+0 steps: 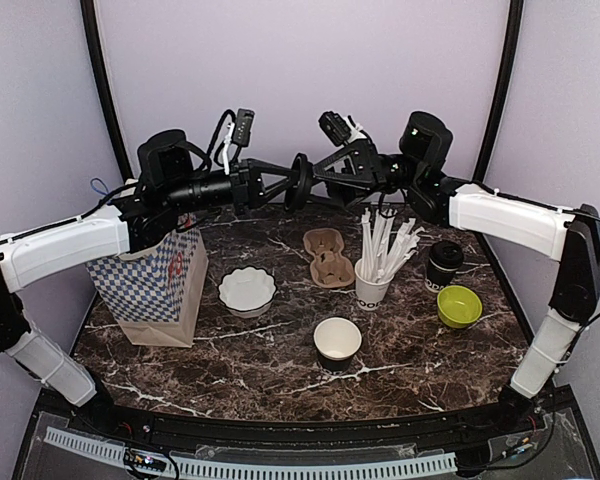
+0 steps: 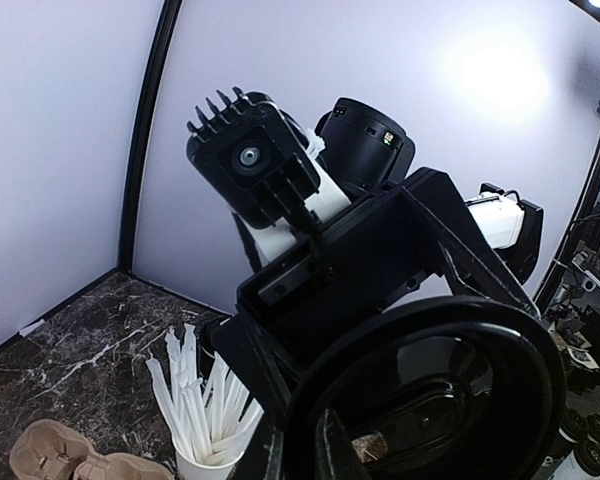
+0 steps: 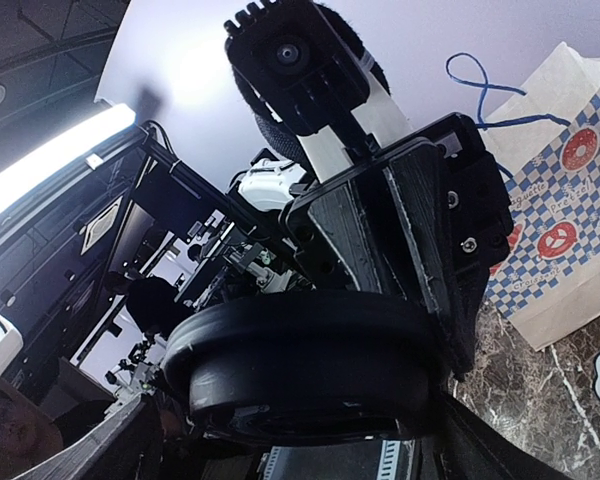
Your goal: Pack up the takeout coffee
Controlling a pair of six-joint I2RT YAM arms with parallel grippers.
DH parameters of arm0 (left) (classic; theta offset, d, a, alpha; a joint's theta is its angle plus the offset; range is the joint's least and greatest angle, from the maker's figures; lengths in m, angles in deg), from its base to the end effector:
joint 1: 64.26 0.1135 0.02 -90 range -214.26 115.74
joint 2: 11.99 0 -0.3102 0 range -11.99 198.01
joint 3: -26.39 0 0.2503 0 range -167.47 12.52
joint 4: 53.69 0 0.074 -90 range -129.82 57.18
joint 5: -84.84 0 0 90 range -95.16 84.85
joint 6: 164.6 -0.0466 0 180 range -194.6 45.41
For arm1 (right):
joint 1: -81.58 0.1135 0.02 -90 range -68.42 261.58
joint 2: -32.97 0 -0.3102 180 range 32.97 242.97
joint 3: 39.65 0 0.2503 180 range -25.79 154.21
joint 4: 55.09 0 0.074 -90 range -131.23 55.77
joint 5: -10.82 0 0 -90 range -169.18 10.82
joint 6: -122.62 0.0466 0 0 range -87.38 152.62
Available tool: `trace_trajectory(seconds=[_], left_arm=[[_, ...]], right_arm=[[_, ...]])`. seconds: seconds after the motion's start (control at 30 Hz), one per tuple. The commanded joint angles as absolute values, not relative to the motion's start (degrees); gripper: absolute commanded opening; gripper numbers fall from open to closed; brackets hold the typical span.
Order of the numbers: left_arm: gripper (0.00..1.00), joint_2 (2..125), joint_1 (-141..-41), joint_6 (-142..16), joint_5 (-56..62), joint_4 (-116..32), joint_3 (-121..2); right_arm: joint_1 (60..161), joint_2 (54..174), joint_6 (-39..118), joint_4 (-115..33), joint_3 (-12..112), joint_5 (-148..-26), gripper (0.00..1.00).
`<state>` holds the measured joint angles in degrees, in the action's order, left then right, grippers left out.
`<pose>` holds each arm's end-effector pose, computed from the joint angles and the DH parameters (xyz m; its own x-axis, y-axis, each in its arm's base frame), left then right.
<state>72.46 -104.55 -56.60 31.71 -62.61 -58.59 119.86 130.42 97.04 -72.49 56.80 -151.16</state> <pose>0.2489 -0.2477 0.4428 -0.1803 -0.1713 -0.9686 0.9601 0.1836 -0.2111 0.2829 0.2797 0.4417 -0.7231 -0.2152 -0.6564 -0.5919 -0.2969 0.7494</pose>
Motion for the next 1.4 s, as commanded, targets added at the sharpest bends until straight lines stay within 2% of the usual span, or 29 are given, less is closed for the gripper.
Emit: trace_trajectory(seconds=[0.0, 0.23, 0.57, 0.6, 0.73, 0.87, 0.93, 1.07, 1.37], left_arm=[[0.10, 72.2, -104.9, -57.5, 30.1, -65.4, -60.0], [0.10, 72.3, -105.5, -57.9, 28.9, -65.7, -59.9], [0.10, 72.3, -105.8, -59.3, 26.7, -64.6, -59.3], [0.11, 72.3, -105.8, -59.5, 26.6, -64.4, -59.3], [0.29, 71.9, -105.8, -60.6, 24.8, -62.7, -59.1], [0.43, 70.1, -105.8, -62.8, 23.4, -59.1, -58.6], [0.49, 68.3, -105.8, -64.0, 22.8, -54.2, -58.3], [0.50, 63.4, -105.8, -67.3, 21.7, -45.2, -56.4], [0.51, 55.4, -105.7, -73.1, 10.0, -36.9, -50.8]], right_arm=[[120.3, 130.6, 97.3, -74.3, 57.7, -150.5, 0.87], [120.3, 131.0, 94.3, -69.4, 58.6, -149.4, 0.85], [120.1, 131.6, 92.7, -68.0, 59.6, -149.3, 0.70], [120.0, 131.7, 91.9, -67.0, 59.9, -149.2, 0.69], [119.9, 131.5, 84.9, -59.0, 61.5, -148.8, 0.63], [119.7, 130.5, 70.7, -45.3, 64.1, -147.0, 0.62], [119.7, 129.2, 59.4, -33.2, 66.4, -144.3, 0.62], [119.8, 127.3, 34.9, -9.3, 72.7, -131.2, 0.63], [125.2, 125.1, 7.3, 15.5, 76.7, -113.7, 0.62]])
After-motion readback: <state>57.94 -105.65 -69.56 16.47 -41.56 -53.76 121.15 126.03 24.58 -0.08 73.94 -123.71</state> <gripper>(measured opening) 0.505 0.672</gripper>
